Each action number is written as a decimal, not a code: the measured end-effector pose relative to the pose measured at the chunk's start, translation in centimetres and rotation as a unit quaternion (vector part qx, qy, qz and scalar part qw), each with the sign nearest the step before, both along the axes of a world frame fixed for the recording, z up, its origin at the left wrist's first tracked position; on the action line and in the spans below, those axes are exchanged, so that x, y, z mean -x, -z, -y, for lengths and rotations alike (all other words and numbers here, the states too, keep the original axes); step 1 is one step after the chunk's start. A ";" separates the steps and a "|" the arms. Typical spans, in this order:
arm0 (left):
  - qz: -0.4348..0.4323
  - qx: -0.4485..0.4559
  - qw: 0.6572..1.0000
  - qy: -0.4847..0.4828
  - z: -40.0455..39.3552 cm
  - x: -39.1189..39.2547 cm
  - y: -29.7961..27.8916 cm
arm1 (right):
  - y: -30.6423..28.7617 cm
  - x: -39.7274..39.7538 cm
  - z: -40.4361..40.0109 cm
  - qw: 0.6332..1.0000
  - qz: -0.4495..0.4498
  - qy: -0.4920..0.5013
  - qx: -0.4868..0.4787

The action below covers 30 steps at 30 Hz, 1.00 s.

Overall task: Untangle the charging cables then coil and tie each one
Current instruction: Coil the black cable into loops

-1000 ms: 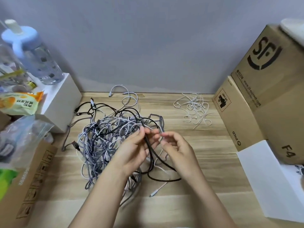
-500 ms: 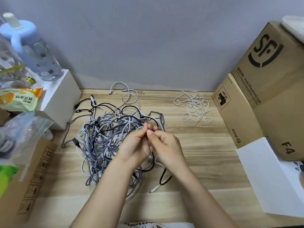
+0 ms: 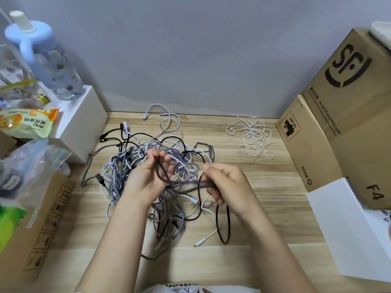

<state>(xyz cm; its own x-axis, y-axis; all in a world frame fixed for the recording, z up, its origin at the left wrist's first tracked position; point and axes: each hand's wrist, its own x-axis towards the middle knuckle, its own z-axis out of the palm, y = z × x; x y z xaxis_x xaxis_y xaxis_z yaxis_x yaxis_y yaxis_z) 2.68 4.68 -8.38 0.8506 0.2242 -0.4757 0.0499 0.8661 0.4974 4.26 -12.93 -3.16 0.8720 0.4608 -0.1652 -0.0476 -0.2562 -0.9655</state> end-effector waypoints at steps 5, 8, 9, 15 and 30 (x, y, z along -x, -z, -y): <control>0.073 -0.140 0.984 0.087 3.2 1.0 -1.0 | 2.9 -0.7 -1.7 0.989 -0.027 -0.105 0.105; 0.087 -0.147 0.980 0.104 4.4 1.0 -1.4 | 3.6 -0.6 -3.2 0.987 0.045 -0.108 0.114; 0.084 -0.144 0.980 0.107 4.4 1.0 -1.6 | 3.8 -0.5 -3.4 0.993 0.040 -0.087 0.073; 0.025 -0.060 0.994 0.094 3.0 0.3 -1.8 | 3.2 0.6 -3.9 1.000 0.028 0.004 -0.008; 0.044 -0.045 0.997 0.034 -0.2 -0.3 -2.0 | 1.8 0.8 -0.4 0.996 0.034 -0.020 0.076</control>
